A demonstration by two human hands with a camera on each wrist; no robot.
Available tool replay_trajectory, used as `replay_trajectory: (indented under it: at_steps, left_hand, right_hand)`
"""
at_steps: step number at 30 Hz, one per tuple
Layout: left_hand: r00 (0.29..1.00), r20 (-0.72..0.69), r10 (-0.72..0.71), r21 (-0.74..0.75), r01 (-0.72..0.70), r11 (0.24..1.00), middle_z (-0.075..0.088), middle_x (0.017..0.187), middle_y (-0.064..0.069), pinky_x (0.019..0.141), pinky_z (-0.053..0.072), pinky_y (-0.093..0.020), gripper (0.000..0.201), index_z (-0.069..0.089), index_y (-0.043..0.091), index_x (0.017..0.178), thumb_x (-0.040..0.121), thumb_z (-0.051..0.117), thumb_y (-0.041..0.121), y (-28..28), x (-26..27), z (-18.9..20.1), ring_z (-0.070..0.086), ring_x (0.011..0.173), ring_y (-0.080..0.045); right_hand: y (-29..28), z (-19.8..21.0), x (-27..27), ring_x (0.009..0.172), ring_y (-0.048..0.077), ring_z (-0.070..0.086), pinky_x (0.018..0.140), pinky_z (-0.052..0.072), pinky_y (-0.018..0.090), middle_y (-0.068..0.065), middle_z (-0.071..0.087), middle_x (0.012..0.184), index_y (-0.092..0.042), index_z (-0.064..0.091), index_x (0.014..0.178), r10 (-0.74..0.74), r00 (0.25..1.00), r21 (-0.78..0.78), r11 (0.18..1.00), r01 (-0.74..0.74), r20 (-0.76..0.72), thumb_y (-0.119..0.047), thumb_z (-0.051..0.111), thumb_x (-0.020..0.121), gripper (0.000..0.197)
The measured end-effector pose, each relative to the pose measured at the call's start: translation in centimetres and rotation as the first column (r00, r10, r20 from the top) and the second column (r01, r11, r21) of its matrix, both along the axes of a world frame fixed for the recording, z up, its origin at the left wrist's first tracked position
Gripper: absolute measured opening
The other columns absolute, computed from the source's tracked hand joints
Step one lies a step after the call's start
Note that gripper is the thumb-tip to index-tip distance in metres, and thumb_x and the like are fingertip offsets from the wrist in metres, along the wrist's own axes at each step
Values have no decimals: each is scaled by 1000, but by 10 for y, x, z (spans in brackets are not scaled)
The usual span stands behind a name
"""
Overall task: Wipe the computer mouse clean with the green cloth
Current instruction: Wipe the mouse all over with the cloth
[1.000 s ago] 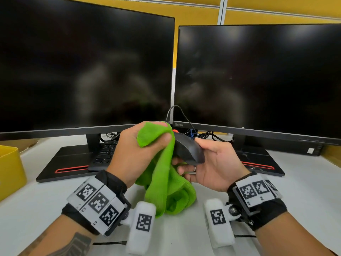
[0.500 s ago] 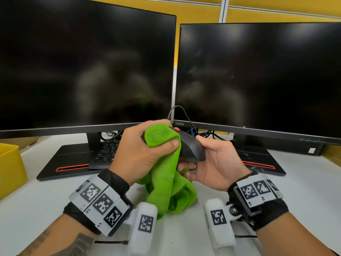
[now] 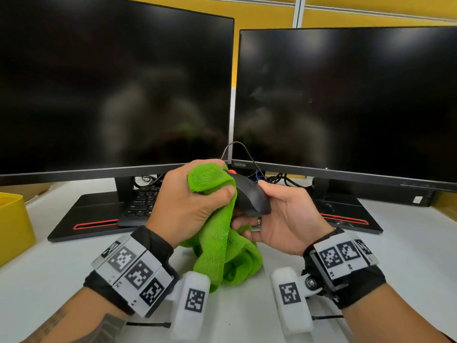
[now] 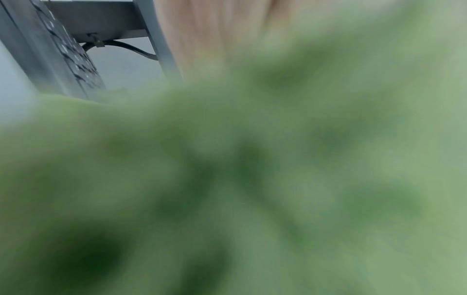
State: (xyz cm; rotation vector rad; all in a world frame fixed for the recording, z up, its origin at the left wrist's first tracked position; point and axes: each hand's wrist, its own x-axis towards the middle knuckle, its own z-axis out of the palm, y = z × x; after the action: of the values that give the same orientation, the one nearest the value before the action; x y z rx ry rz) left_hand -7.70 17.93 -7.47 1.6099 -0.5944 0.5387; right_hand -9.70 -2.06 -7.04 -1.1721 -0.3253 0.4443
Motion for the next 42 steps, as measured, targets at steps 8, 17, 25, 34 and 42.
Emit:
replay_trajectory:
  at_steps: [8, 17, 25, 34, 42]
  left_hand:
    - [1000, 8, -20, 26, 20, 999, 77, 86, 20, 75, 51, -10, 46, 74, 12, 115, 71, 86, 15, -2, -1, -2, 69, 77, 6]
    - [1000, 4, 4, -16, -4, 1000, 80, 93, 3, 77, 54, -16, 38, 78, 15, 110, 73, 80, 21, 0, -1, 0, 71, 78, -2]
    - [999, -28, -24, 9, 24, 1000, 82, 109, 0, 96, 59, -33, 34, 80, 13, 115, 86, 79, 30, 8, 0, 3, 77, 103, -14]
    - [981, -128, -148, -241, 114, 964, 81, 117, -7, 101, 60, -48, 53, 75, 22, 121, 82, 77, 58, 10, 2, 3, 76, 110, -24]
    - [954, -216, -208, -284, 143, 948, 81, 118, -10, 103, 58, -50, 74, 76, 24, 120, 74, 59, 79, 8, 0, 7, 76, 113, -29]
  right_hand:
    - [0, -2, 1, 77, 26, 70, 71, 41, 37, 18, 74, 94, -12, 79, 105, 3, 1000, -22, 1000, -3, 2, -46, 41, 93, 53]
    - [-2, -1, 1, 76, 27, 70, 69, 42, 37, 20, 74, 96, -11, 79, 107, -31, 999, -24, 999, 31, 8, -45, 40, 93, 53]
    - [-10, 0, 3, 80, 30, 67, 74, 44, 39, 27, 72, 100, -6, 75, 115, -101, 995, -14, 995, 101, -19, -45, 43, 94, 54]
    - [-13, 0, 4, 84, 30, 68, 74, 43, 39, 26, 72, 108, -11, 77, 113, -76, 997, -12, 997, 76, -2, -46, 35, 99, 56]
    - [-13, -2, 5, 82, 31, 66, 71, 42, 40, 25, 72, 109, -12, 76, 114, -70, 997, -1, 998, 70, 24, -45, 37, 96, 54]
